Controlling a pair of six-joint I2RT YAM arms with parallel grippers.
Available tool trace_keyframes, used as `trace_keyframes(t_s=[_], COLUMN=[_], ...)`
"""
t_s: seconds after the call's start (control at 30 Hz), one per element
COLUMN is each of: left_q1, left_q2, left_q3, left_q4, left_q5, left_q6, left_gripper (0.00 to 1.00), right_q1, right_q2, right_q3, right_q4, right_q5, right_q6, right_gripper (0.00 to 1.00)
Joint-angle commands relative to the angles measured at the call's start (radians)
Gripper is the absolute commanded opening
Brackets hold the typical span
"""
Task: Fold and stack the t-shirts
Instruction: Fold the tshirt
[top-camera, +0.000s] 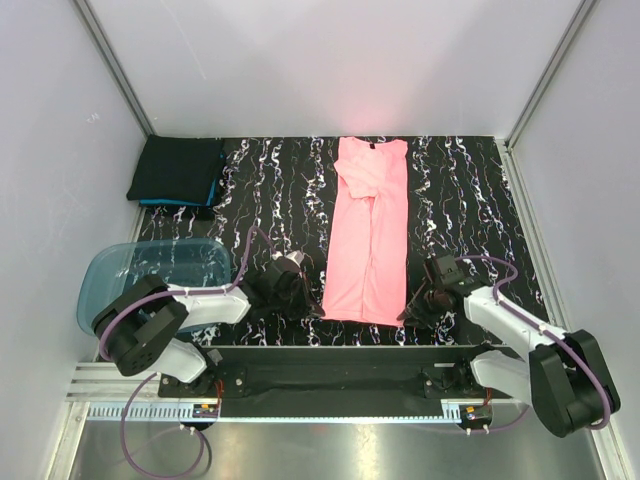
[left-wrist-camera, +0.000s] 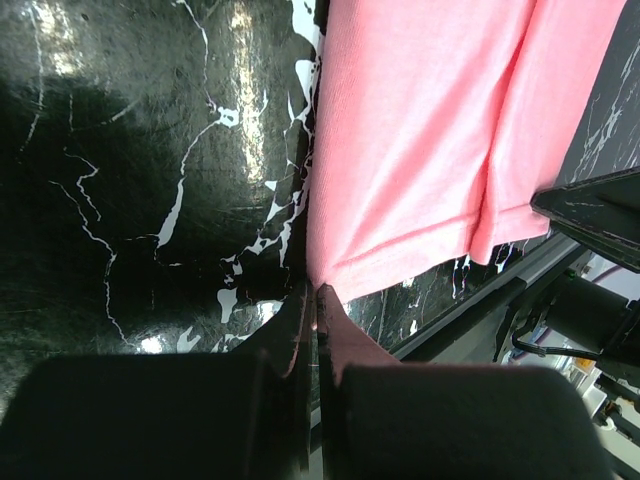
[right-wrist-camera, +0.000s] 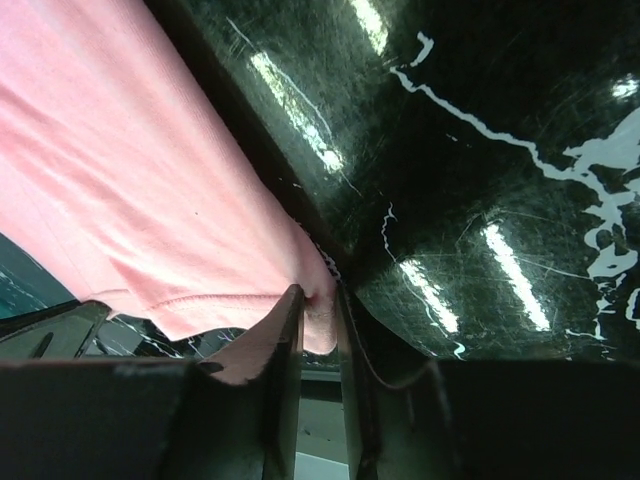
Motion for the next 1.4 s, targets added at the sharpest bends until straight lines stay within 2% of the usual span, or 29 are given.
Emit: trace_keyframes(t_s=[0.0,0.07,0.2,0.3,0.37,0.4,0.6,0.83,1.13,1.37], left_q1=[0.008,0.009,0.009,0.009,0.009,0.009,0.009,0.009,0.009,0.009], left_q2=[-0.006,-0.009,-0.015,-0.019,-0.019,-0.019,-0.015,-0.007,-0.026,-0.036], left_q3=[0.011,0.013,0.011,0.002,0.000,0.002,0.002,0.003,0.002,-0.006], left_q4=[0.009,0.007,0.010,0.019,0.025,0.025,0.021,0.028,0.019,0.021], left_q5=[0.016,0.013,0.014,0.016,0.016,0.016,0.010,0.016,0.017,0.017], left_q6=[0.029,0.029,0.022,0.020,0.015,0.015,0.014,0.012,0.023,0.028], left_gripper=[0.00,0.00,0.00,0.00,0.00,0.00,0.00,0.00,0.00,0.00], right_q1=[0.019,0.022,0.022,0.022,0.024,0.024,0.027,0.062,0.139,0.183], right_q2=[-0.039,-0.076,-0.168,-0.188,-0.211,-0.222,-0.170,-0.133,-0.071,-0.044], right_q3=[0.010,0.012,0.033,0.027,-0.002,-0.007,-0.005,0.001,0.019,0.036], right_q4=[-0.025,-0.062,-0.172,-0.177,-0.131,-0.120,-0.097,-0.073,-0.072,-0.083], right_q5=[0.044,0.058,0.150,0.142,0.083,0.073,0.092,0.116,0.171,0.188], right_q6=[0.013,0.014,-0.004,-0.026,-0.009,0.000,0.033,0.068,0.108,0.116], right_gripper=[0.26,0.29,0.28,0.28,0.34,0.40,0.48,0.39,0.36,0.30])
